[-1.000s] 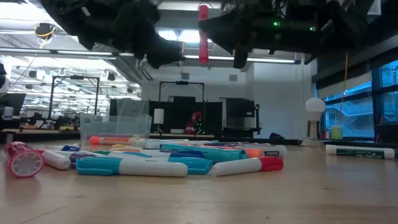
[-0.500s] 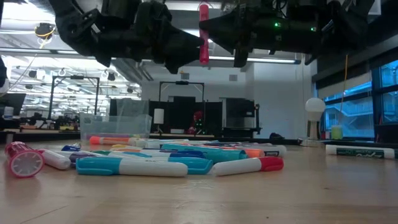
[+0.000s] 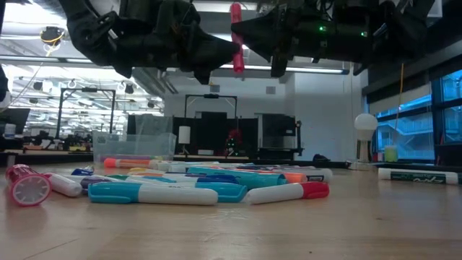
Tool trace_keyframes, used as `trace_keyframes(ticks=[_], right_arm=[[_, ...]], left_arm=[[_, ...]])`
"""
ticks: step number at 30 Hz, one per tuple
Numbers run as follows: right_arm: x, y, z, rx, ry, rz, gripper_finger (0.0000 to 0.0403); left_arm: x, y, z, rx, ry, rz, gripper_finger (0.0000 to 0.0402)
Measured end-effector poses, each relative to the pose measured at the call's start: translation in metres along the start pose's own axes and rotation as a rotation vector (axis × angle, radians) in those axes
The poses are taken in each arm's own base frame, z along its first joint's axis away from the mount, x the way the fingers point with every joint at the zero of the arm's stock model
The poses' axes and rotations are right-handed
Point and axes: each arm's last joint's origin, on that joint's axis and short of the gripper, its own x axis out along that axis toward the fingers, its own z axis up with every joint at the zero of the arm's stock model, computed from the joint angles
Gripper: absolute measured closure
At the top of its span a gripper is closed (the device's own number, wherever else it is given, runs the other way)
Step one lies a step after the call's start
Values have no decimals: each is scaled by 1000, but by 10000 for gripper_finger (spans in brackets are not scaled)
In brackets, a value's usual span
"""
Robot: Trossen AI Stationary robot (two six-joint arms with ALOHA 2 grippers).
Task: Pick & Place Markers
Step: Put the pink pen into the transparent bin
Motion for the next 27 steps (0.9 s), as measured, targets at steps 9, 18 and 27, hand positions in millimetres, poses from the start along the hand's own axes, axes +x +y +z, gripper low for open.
trace_keyframes(ticks=[9, 18, 27], right_arm=[[0, 0, 0, 1, 2, -3, 336], [0, -1, 0, -20, 2, -10, 336], [0, 0, 1, -36, -6, -4, 336]], left_arm=[[0, 0, 0, -2, 3, 4, 322], [1, 0, 5, 33, -35, 2, 225], [1, 0, 5, 35, -33, 7, 294]])
